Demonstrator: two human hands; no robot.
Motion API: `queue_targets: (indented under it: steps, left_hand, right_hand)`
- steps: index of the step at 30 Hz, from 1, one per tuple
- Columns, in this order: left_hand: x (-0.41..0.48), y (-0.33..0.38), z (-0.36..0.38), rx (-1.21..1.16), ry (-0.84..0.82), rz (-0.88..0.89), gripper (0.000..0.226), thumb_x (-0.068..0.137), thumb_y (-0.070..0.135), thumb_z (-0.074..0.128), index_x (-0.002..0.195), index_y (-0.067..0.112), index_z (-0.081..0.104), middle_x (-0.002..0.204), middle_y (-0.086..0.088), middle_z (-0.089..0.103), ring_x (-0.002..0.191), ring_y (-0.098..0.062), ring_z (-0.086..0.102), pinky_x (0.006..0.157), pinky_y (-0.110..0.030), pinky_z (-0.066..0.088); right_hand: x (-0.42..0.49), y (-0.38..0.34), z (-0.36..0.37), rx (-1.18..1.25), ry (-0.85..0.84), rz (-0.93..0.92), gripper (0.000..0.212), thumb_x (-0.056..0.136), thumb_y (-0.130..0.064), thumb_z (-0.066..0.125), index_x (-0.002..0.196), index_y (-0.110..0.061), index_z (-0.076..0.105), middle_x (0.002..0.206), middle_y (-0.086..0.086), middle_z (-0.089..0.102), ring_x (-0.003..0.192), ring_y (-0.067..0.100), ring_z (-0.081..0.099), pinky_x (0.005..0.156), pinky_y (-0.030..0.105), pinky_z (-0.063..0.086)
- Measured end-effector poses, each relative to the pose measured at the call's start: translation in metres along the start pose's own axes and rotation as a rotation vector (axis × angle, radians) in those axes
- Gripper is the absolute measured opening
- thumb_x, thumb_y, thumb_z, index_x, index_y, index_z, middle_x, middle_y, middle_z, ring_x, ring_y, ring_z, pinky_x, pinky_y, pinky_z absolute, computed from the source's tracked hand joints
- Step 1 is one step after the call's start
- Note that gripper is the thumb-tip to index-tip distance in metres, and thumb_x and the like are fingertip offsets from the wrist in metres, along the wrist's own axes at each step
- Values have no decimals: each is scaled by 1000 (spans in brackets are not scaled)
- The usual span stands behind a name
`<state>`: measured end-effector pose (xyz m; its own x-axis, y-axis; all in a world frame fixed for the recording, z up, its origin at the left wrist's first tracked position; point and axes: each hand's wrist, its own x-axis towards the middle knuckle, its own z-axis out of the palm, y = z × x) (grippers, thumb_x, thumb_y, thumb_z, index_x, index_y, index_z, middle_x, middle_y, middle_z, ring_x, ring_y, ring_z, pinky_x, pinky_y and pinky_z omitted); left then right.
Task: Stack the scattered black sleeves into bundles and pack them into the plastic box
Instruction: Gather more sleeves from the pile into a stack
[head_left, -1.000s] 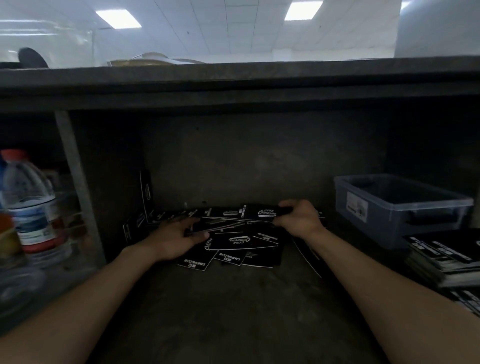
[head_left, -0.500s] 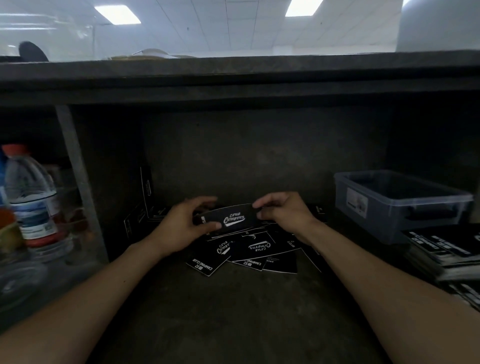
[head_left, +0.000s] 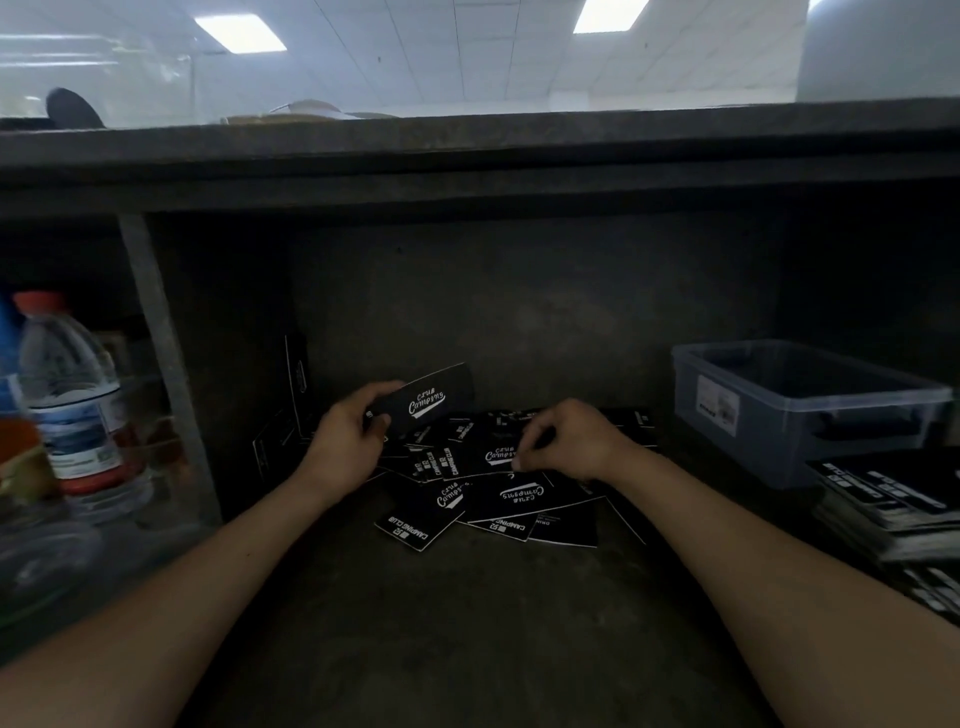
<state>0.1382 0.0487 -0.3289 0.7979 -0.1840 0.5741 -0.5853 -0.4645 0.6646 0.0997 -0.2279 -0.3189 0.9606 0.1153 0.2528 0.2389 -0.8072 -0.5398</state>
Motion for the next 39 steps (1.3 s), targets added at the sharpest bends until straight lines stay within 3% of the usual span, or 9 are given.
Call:
queue_targets:
  steps: [3,7,13,17,20,24,28,35,39]
  left_hand:
    - [-3,3,0,-25,-35,19,51,96,-7,52,115,39,59,122,6,64,111,2,59,96,-10,44]
    - [-8,14,8,-100,-109,6,37,101,0,49,119,28,65,120,6,68,105,9,63,95,-11,47]
    - [-19,38,10,-269,-204,-133,37,101,45,45,108,24,75,99,6,78,97,-8,73,89,-21,53]
    - [-18,30,11,-158,-205,-20,15,96,20,63,106,26,72,98,0,76,94,-4,70,87,-24,54]
    - [-13,22,11,-65,-86,57,23,96,7,61,110,25,68,106,4,72,98,-1,67,86,-18,52]
    - [-6,20,3,-93,173,67,21,97,3,58,113,15,65,104,11,69,94,5,66,82,-10,52]
    - [-8,9,7,30,9,-17,22,96,1,58,109,16,66,98,9,68,87,-6,65,73,-6,50]
    - [-6,4,7,100,-17,-39,28,95,-2,59,118,13,66,107,1,69,102,-13,64,93,-24,49]
    - [-6,5,9,70,16,-47,30,98,-2,53,124,8,63,113,-3,68,106,-15,63,84,-4,44]
  right_hand:
    - [0,-1,-6,109,13,23,31,65,-13,91,90,-22,75,94,-4,71,91,9,63,83,20,48]
    - [0,-7,-5,489,118,-14,34,68,15,78,86,-12,71,87,2,72,80,9,67,74,14,53]
    - [1,-7,7,569,283,-2,32,67,10,82,78,-16,69,87,3,74,84,17,70,83,28,57]
    - [7,-2,10,589,326,-17,38,70,15,77,81,-19,67,89,3,72,90,19,70,85,32,56]
    - [11,6,9,435,420,19,34,80,5,72,99,-23,71,106,3,72,103,18,68,98,32,51]
    - [5,14,11,-122,76,148,49,87,-42,70,132,-23,61,136,1,60,125,21,56,104,29,45]
    - [4,10,2,-70,95,173,47,77,-41,81,119,-21,69,123,2,67,113,18,62,95,27,48]
    - [-2,3,-6,-22,40,150,48,71,-35,86,113,-19,73,102,-6,65,101,9,62,89,18,45]
    - [-9,-6,-15,-182,3,58,37,74,-41,79,107,-25,76,101,-7,71,93,7,62,84,19,47]
